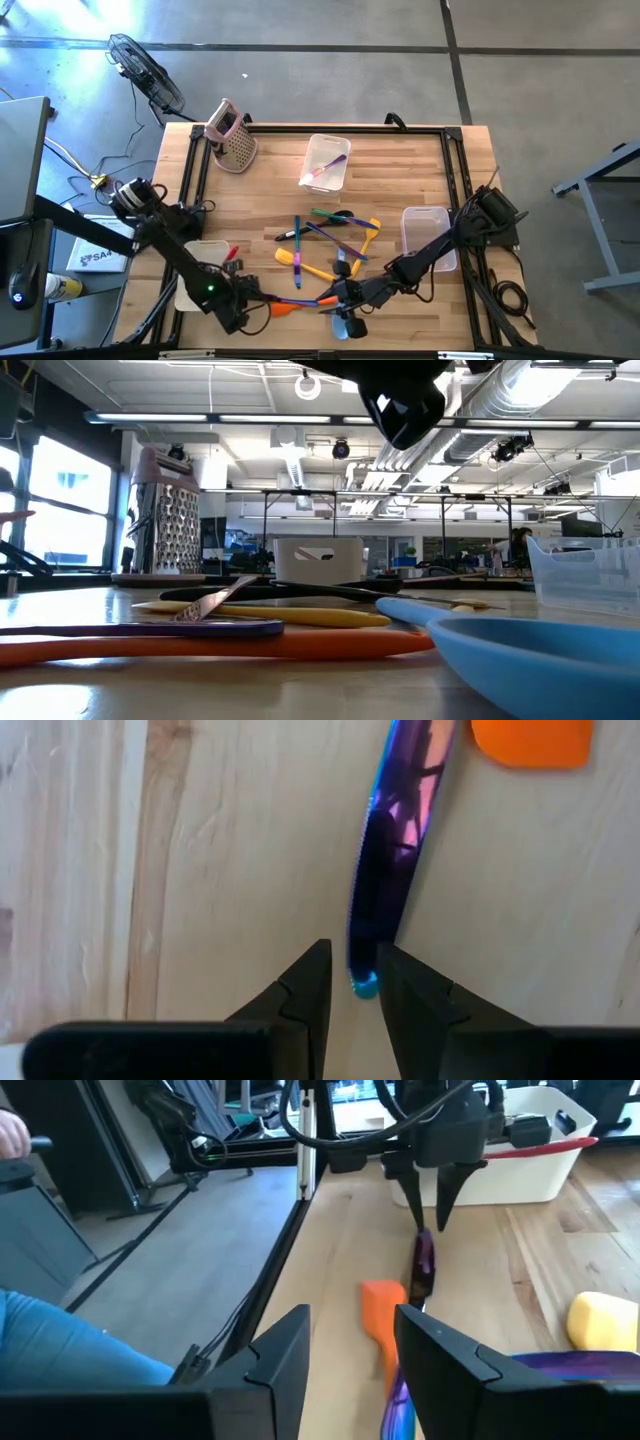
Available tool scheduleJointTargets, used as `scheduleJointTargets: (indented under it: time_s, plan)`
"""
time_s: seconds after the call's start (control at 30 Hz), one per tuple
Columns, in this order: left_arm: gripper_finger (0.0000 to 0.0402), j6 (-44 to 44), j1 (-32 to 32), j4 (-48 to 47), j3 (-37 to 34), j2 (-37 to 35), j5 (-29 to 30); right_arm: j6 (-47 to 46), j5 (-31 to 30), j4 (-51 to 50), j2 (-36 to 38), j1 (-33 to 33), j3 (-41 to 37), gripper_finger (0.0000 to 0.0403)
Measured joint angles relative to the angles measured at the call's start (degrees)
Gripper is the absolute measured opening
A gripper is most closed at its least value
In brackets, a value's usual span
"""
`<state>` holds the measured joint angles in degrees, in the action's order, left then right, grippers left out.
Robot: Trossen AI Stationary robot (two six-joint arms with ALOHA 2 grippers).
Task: Pick & Place Kitchen Items
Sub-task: Put the blue table knife into the top white bin
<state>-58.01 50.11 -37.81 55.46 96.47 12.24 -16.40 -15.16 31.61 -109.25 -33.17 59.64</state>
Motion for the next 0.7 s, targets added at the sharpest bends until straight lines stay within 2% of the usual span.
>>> scheduleJointTargets:
  time_s: [0.3,0.7]
  plan:
    - [0.0079,2.3,-0.6,0.8,0.0,0.3,-2.2,0.0,-0.4,-0.4,0.0,0.2,0.0,0.0140]
    - [0.0079,2.9,-0.6,0.8,0.2,3.4,-1.7,-1.6,-0.3,-0.7,0.0,0.2,0.0,0.0140]
